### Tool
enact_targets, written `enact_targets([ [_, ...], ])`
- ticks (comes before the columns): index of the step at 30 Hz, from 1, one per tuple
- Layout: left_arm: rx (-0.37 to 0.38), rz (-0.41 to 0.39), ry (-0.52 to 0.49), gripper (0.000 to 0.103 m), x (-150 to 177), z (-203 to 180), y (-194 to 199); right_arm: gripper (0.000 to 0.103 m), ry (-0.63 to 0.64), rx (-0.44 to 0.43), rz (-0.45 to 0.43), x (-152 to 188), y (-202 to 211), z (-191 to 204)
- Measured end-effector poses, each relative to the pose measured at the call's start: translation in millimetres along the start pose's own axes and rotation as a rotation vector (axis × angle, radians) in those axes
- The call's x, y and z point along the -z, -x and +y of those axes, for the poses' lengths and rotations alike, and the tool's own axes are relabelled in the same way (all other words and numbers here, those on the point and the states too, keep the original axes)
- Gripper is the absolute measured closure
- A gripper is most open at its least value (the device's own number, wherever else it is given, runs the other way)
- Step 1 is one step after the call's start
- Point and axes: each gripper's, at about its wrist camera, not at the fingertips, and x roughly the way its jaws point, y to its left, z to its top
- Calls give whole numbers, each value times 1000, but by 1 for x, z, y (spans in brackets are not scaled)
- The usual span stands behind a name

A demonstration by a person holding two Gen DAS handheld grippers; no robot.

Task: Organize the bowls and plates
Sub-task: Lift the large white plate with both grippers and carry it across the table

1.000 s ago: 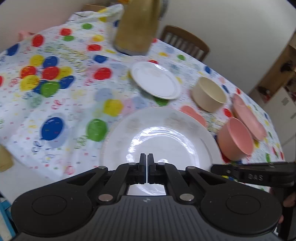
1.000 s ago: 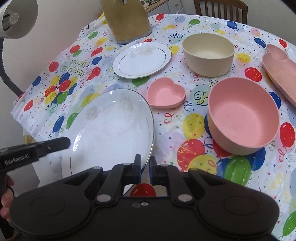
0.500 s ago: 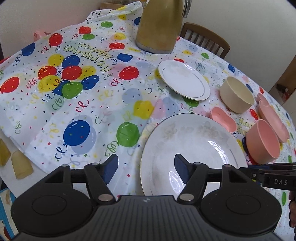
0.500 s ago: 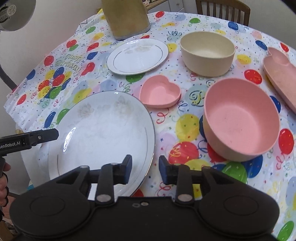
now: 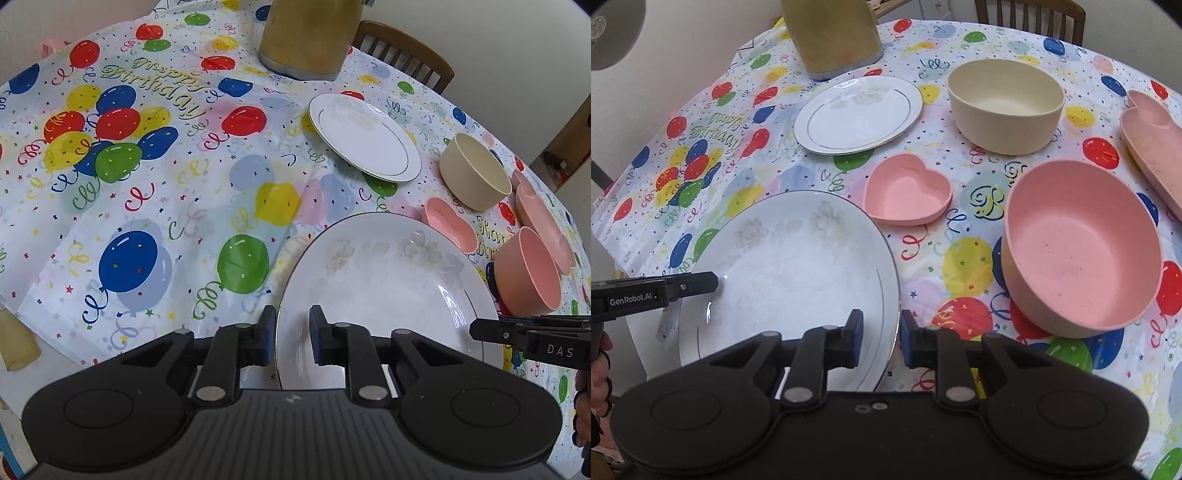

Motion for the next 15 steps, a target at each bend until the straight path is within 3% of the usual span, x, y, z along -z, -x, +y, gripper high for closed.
enact_targets([
  [2,0,2,-3,87,0,0,0,93,-8,15,2,0,0,-1],
  [15,33,34,11,88,32,-36,23,94,-48,51,22,22,34,-21],
])
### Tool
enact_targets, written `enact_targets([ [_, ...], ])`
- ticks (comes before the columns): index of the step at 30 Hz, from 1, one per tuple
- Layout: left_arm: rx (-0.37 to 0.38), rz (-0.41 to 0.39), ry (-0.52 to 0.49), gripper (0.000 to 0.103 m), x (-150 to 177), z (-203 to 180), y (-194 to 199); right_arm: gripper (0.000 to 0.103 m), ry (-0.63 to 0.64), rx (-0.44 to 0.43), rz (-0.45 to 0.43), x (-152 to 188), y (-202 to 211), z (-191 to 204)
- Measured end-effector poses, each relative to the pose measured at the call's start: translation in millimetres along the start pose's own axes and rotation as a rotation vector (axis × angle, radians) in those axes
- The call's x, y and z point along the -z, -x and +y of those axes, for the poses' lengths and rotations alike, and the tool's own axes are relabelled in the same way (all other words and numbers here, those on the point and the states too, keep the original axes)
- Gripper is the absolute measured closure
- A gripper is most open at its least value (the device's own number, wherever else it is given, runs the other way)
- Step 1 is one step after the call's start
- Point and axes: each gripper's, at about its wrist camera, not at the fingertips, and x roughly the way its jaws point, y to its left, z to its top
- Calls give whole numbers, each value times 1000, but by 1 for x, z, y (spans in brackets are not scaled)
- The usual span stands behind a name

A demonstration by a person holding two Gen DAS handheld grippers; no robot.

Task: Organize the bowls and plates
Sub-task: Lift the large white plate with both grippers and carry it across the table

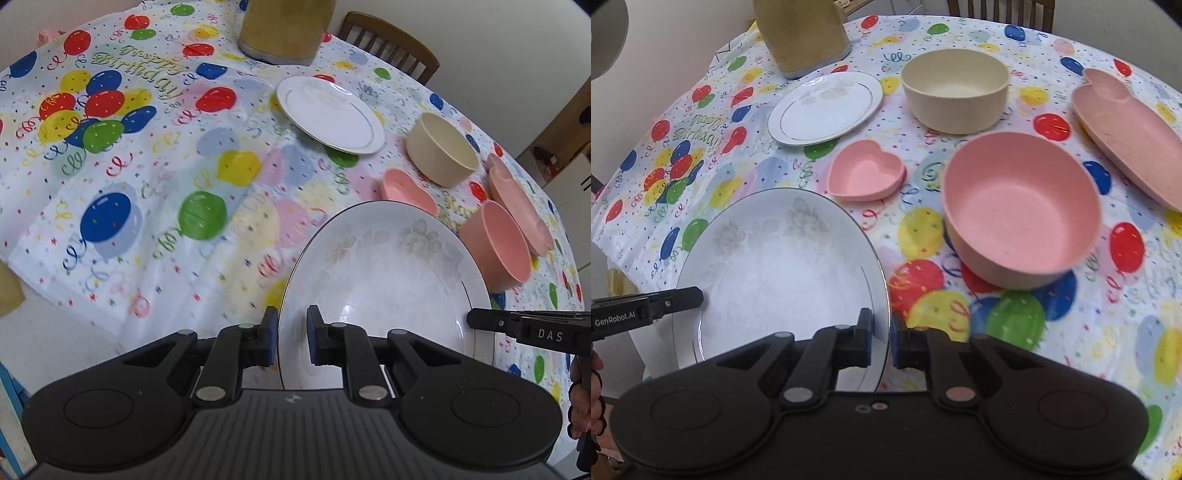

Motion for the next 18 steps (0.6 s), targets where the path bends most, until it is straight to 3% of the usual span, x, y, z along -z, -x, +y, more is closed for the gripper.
enact_targets([
  [9,21,27,-27,88,45,-64,10,94,-42,4,16,44,45,-56],
  [18,73,37,-122,88,75,-164,-2,94,-124,51,-28,87,95,-143],
])
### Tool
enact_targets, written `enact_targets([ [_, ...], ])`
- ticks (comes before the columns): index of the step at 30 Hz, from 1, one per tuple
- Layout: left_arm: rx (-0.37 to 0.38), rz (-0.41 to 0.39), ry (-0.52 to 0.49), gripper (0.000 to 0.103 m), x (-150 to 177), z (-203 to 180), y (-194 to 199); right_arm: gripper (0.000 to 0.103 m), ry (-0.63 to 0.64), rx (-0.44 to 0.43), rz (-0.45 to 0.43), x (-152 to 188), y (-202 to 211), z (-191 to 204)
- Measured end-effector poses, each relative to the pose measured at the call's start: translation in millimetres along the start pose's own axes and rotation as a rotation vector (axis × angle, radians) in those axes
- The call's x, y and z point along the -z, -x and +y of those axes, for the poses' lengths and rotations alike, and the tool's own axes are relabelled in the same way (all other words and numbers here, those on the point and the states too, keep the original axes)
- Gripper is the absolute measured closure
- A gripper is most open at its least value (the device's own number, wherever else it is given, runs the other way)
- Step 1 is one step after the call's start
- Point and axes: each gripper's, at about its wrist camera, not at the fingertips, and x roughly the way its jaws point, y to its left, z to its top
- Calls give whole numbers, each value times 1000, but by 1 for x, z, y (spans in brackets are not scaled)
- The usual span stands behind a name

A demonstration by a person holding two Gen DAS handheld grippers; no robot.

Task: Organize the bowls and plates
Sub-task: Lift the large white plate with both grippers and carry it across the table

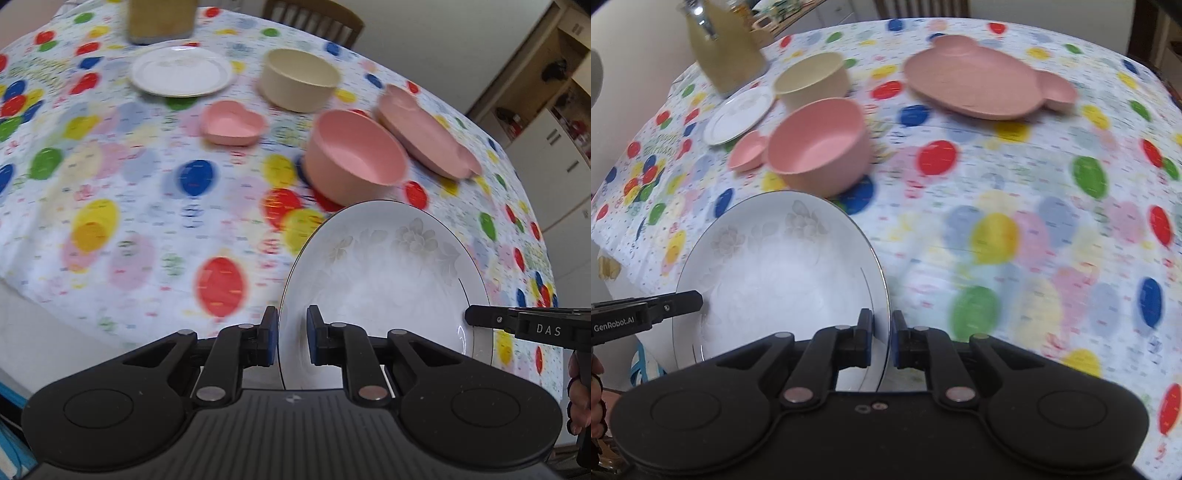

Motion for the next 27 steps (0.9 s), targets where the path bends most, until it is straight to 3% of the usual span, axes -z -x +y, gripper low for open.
enact_targets([
  [12,73,29,-179,88,2,-130,-54,93,-136,115,-48,23,42,-120],
  [19,61,59,-218,88,9,-160,-75,93,-154,142,-34,30,43,-152],
  [27,29,63,-220,88,10,-166,-83,93,-149,133,-9,28,36,-161],
])
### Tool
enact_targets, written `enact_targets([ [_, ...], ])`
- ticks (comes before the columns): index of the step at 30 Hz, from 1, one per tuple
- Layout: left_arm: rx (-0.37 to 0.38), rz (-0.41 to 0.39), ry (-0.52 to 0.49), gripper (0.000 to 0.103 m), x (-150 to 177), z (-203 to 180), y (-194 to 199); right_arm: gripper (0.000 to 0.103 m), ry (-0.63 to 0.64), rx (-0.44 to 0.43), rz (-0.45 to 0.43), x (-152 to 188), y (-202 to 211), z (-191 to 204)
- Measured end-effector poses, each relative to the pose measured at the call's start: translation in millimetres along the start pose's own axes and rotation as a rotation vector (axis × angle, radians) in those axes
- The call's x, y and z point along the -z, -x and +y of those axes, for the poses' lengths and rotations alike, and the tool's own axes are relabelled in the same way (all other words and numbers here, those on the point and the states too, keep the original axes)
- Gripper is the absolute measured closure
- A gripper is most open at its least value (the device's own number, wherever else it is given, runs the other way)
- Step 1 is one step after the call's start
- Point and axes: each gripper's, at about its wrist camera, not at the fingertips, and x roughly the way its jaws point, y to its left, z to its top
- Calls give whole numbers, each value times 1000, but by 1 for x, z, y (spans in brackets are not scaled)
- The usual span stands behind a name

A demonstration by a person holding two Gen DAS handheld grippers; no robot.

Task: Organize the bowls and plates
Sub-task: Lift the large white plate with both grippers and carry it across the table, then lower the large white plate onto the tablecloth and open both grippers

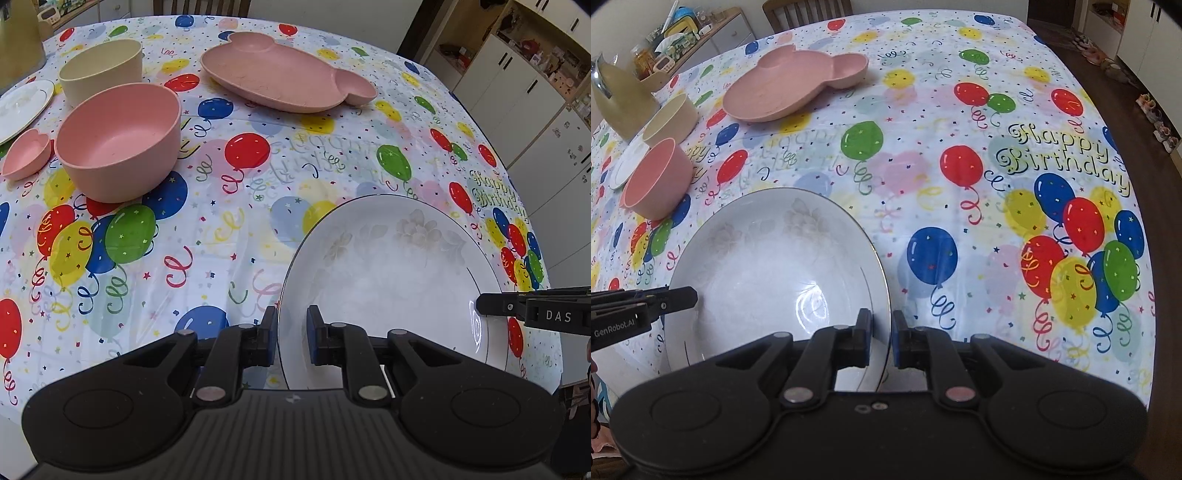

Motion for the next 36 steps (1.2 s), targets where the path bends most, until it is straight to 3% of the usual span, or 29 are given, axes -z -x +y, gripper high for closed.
enact_targets([
  [7,1,-14,16,88,-1,1,-2,92,6,4,12,-5,-6,-1],
  [10,6,-18,29,88,0,2,0,86,2,-1,7,-7,-6,-1],
  [22,-23,-86,52,87,5,8,35,75,61,0,-125,-11,33,9],
  [30,-47,-177,83,72,7,14,75,73,139,-74,-212,-14,61,39],
  [34,-77,-235,94,46,7,19,96,69,178,-103,-245,-18,69,59],
  [36,-89,-258,92,44,6,22,104,69,191,-129,-253,-21,73,69],
])
